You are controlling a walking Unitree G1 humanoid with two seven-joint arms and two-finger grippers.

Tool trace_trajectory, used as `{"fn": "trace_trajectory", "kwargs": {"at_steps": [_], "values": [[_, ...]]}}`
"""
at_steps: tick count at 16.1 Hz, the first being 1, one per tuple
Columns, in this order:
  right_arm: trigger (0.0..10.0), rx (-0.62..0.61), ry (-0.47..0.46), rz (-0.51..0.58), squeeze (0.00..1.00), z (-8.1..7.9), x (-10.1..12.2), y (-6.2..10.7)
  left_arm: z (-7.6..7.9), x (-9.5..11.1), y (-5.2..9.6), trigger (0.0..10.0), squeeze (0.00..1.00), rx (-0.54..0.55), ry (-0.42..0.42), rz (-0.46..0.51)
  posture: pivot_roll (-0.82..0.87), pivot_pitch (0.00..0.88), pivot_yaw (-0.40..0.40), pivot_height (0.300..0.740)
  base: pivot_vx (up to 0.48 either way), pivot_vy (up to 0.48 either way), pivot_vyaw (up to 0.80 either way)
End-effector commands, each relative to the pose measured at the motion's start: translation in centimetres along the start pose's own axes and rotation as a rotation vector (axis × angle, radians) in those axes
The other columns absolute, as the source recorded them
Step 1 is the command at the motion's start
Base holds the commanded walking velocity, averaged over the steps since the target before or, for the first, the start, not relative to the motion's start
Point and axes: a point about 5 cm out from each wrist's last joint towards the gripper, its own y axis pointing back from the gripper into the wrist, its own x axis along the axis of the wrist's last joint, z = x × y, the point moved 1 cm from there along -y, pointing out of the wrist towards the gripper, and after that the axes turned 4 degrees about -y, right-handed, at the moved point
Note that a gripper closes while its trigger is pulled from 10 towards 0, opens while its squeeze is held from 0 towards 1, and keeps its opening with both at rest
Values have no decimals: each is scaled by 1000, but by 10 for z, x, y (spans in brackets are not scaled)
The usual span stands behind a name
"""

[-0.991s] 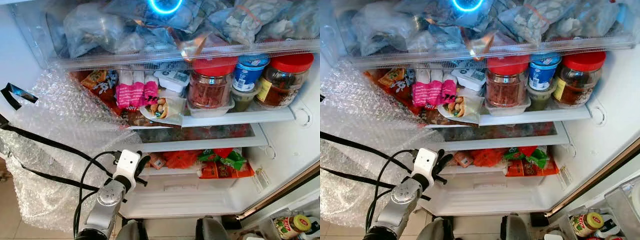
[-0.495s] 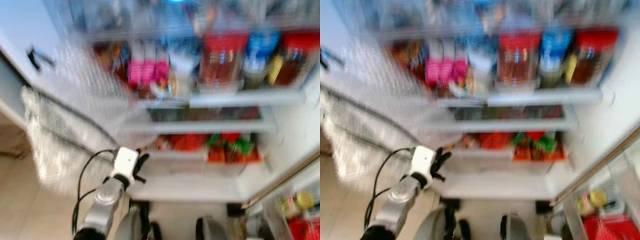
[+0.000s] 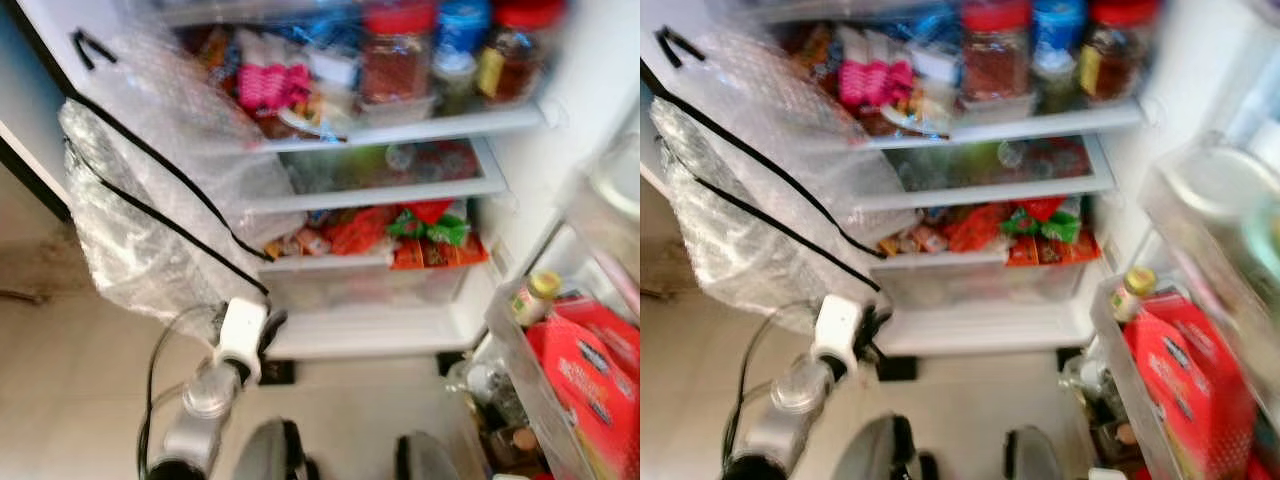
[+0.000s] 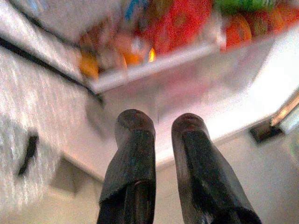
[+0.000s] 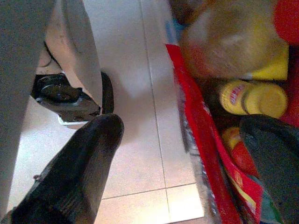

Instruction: Restocking fridge

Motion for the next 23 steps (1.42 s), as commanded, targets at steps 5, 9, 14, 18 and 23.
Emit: {"fn": "trace_trajectory", "kwargs": {"at_steps": [5, 9, 14, 18, 23], "values": [[10000, 91, -2, 9, 0, -28, 0, 3, -31, -88, 43, 10000, 0, 184, 69, -382, -44, 148, 87, 644, 0, 0, 0], [10000, 92, 4, 4, 0, -24, -1, 2, -32, -121, 70, 10000, 0, 238, 87, -521, -40, 147, 78, 644, 0, 480, 0], [10000, 97, 8, -4, 0, -23, -3, 3, -28, -129, 75, 10000, 0, 243, 85, -557, -41, 147, 78, 644, 0, 480, 0], [10000, 99, 3, -6, 0, -25, -3, 3, -27, -130, 75, 10000, 0, 237, 88, -566, -42, 146, 79, 644, 0, 480, 0], [10000, 110, -5, -6, 0, -24, -3, 3, -25, -137, 81, 10000, 0, 236, 92, -612, -42, 143, 73, 644, 0, 480, 0]]}}
